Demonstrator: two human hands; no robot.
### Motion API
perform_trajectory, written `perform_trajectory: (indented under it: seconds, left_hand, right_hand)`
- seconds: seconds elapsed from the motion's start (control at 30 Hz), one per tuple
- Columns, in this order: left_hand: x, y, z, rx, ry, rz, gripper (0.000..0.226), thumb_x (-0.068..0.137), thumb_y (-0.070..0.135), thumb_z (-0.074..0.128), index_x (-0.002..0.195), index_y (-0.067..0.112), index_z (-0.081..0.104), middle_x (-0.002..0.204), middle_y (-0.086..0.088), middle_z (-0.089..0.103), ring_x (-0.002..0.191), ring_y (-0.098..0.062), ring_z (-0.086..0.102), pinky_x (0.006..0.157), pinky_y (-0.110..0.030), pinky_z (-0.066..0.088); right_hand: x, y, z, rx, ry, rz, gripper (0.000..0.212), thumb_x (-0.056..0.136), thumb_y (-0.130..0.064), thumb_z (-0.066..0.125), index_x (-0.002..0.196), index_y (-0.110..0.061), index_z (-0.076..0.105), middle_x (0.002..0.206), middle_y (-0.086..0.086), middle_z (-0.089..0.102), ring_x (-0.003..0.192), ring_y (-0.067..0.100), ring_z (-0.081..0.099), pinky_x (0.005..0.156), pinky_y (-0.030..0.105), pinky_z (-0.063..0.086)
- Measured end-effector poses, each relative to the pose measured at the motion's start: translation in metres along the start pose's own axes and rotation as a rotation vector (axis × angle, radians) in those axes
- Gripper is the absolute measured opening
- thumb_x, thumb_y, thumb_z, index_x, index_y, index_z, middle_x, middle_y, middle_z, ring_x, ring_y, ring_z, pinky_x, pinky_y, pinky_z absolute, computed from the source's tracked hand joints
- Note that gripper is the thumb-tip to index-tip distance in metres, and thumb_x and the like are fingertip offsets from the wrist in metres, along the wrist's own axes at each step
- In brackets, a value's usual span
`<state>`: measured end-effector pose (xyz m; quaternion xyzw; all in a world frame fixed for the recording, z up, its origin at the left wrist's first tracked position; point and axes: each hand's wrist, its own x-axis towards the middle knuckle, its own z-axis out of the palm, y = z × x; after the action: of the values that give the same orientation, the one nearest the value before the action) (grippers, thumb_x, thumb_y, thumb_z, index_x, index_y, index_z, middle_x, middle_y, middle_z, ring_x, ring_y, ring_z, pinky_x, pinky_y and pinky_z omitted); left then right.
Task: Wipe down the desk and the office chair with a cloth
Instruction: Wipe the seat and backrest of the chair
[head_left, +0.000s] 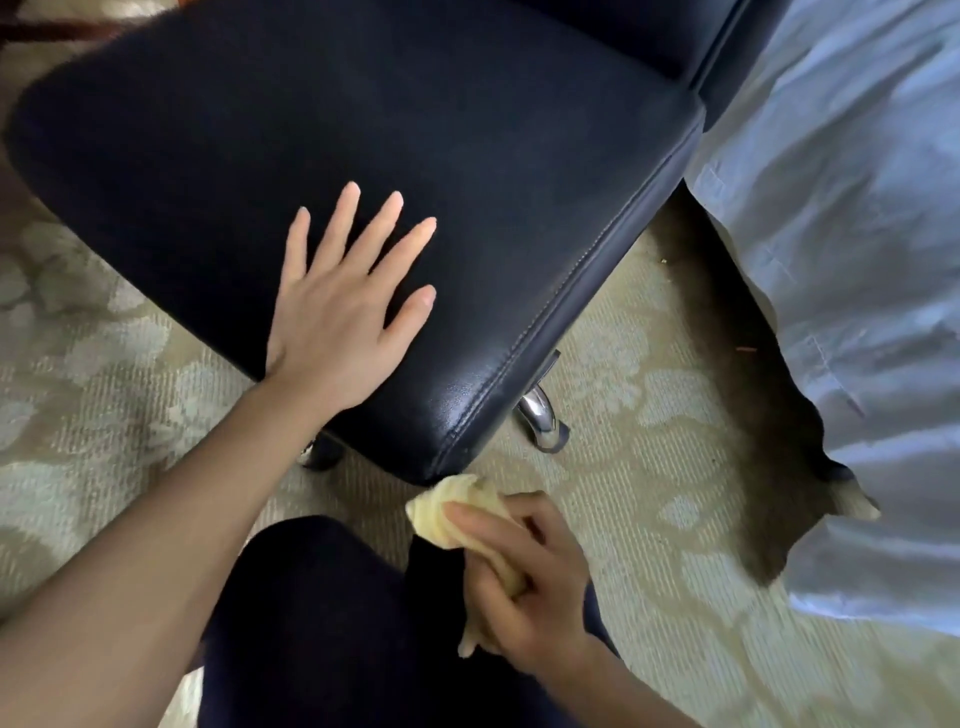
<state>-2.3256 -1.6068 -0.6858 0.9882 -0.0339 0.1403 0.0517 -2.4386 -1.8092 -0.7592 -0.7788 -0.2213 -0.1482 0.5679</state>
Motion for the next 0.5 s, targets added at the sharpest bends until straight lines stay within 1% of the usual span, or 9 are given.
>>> perform_trajectory:
  seconds: [0.03,0.1,0.17,0.23,0.27,0.33,0.4,0.47,0.5]
  left_hand:
    - [0.001,0.005,0.004,0.005,-0.005,-0.003,0.058,0.095,0.047,0.02,0.147,0.024,0.032,0.156,-0.002,0.027,0.146,-0.028,0.012,0.116,-0.05,0.005]
    - [0.002,0.015,0.007,0.011,-0.071,-0.031,0.059,0.095,0.047,0.02,0.148,0.023,0.03,0.156,-0.004,0.025,0.146,-0.029,0.011,0.115,-0.05,0.005]
    - [0.004,0.026,0.006,0.017,-0.194,-0.088,0.06,0.096,0.048,0.016,0.151,0.023,0.022,0.159,-0.004,0.016,0.147,-0.027,0.004,0.116,-0.05,0.002]
    - [0.013,0.035,-0.006,0.031,-0.359,-0.119,0.062,0.096,0.05,0.015,0.153,0.024,0.012,0.161,-0.002,0.005,0.147,-0.024,-0.006,0.115,-0.051,-0.007]
    - [0.017,0.039,-0.013,0.057,-0.429,-0.105,0.062,0.096,0.052,0.014,0.152,0.025,0.012,0.161,-0.002,0.005,0.147,-0.023,-0.008,0.113,-0.052,-0.012]
    - [0.031,0.046,-0.042,0.062,-0.516,-0.074,0.06,0.097,0.053,0.015,0.151,0.026,0.019,0.158,0.002,0.018,0.147,-0.021,-0.004,0.11,-0.055,-0.018]
    - [0.046,0.052,-0.086,0.004,-0.524,-0.101,0.056,0.099,0.051,0.022,0.149,0.026,0.026,0.155,0.004,0.028,0.147,-0.022,0.004,0.11,-0.056,-0.015]
    - [0.062,0.06,-0.142,-0.046,-0.53,-0.141,0.052,0.099,0.047,0.03,0.146,0.025,0.031,0.152,0.004,0.033,0.146,-0.023,0.009,0.112,-0.055,-0.011]
    - [0.069,0.063,-0.17,-0.066,-0.537,-0.154,0.051,0.099,0.046,0.032,0.145,0.026,0.034,0.151,0.004,0.034,0.146,-0.023,0.011,0.112,-0.055,-0.01]
  right_hand:
    - [0.007,0.001,-0.009,0.002,0.026,0.008,0.035,0.075,-0.009,0.058,0.106,-0.02,0.067,0.087,0.003,0.054,0.072,0.008,0.054,0.061,0.018,0.044]
    - [0.036,-0.004,-0.023,-0.04,0.08,0.051,0.033,0.076,-0.009,0.057,0.105,-0.018,0.069,0.088,0.0,0.052,0.075,0.002,0.052,0.066,0.012,0.041]
    - [0.073,-0.012,-0.034,-0.14,0.076,0.105,0.031,0.078,-0.011,0.056,0.106,-0.017,0.069,0.088,-0.002,0.051,0.082,-0.004,0.05,0.074,0.007,0.039]
    - [0.118,-0.022,-0.046,-0.216,0.012,0.201,0.031,0.08,-0.013,0.058,0.109,-0.019,0.068,0.09,-0.004,0.052,0.085,-0.003,0.051,0.08,0.008,0.039]
    - [0.135,-0.027,-0.051,-0.248,-0.027,0.26,0.031,0.082,-0.012,0.059,0.111,-0.021,0.068,0.093,-0.006,0.053,0.086,0.001,0.053,0.08,0.011,0.041]
    - [0.169,-0.042,-0.066,-0.291,-0.113,0.337,0.031,0.086,-0.012,0.061,0.115,-0.024,0.067,0.098,-0.006,0.056,0.09,0.009,0.056,0.081,0.018,0.044]
    - [0.203,-0.065,-0.085,-0.322,-0.169,0.353,0.031,0.088,-0.014,0.061,0.117,-0.023,0.066,0.103,-0.003,0.06,0.094,0.012,0.058,0.084,0.02,0.044]
    - [0.238,-0.1,-0.111,-0.348,-0.219,0.355,0.031,0.088,-0.017,0.06,0.119,-0.022,0.065,0.109,-0.001,0.063,0.099,0.012,0.058,0.086,0.021,0.043]
    - [0.252,-0.119,-0.123,-0.36,-0.242,0.356,0.032,0.089,-0.018,0.06,0.119,-0.023,0.064,0.112,-0.001,0.063,0.1,0.012,0.058,0.087,0.019,0.042]
